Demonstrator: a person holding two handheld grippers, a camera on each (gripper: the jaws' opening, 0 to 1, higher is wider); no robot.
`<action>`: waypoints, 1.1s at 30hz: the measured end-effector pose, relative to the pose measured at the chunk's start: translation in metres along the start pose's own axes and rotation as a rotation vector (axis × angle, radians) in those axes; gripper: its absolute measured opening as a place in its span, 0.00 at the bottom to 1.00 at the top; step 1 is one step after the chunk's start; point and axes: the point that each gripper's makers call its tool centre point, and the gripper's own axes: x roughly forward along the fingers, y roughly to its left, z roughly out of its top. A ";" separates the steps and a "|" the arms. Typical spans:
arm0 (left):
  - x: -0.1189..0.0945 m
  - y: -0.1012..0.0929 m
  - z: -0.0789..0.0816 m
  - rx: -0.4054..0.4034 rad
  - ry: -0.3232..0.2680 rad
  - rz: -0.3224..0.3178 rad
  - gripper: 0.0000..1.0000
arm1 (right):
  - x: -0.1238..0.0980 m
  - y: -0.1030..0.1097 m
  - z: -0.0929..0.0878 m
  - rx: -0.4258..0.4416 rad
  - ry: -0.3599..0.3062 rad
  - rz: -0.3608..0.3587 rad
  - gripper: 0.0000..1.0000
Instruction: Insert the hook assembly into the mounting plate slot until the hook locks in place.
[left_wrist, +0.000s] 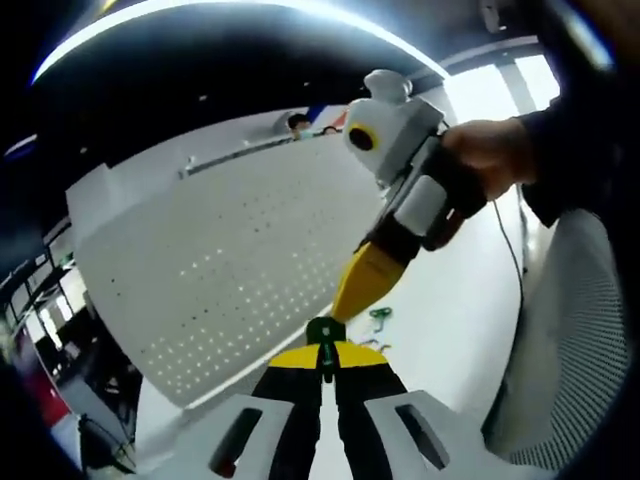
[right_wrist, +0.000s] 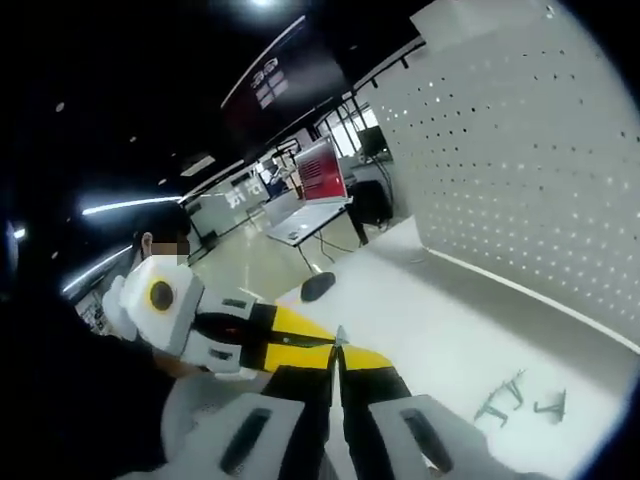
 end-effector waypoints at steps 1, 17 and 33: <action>0.000 0.000 0.000 -0.013 -0.001 -0.003 0.04 | 0.000 0.000 0.000 -0.001 -0.001 0.000 0.00; -0.001 0.008 -0.002 -0.153 -0.016 0.006 0.03 | -0.011 -0.004 0.006 -0.081 -0.037 -0.041 0.04; -0.005 0.025 -0.007 -0.309 -0.031 0.053 0.03 | -0.033 -0.021 0.013 -0.300 -0.102 -0.216 0.23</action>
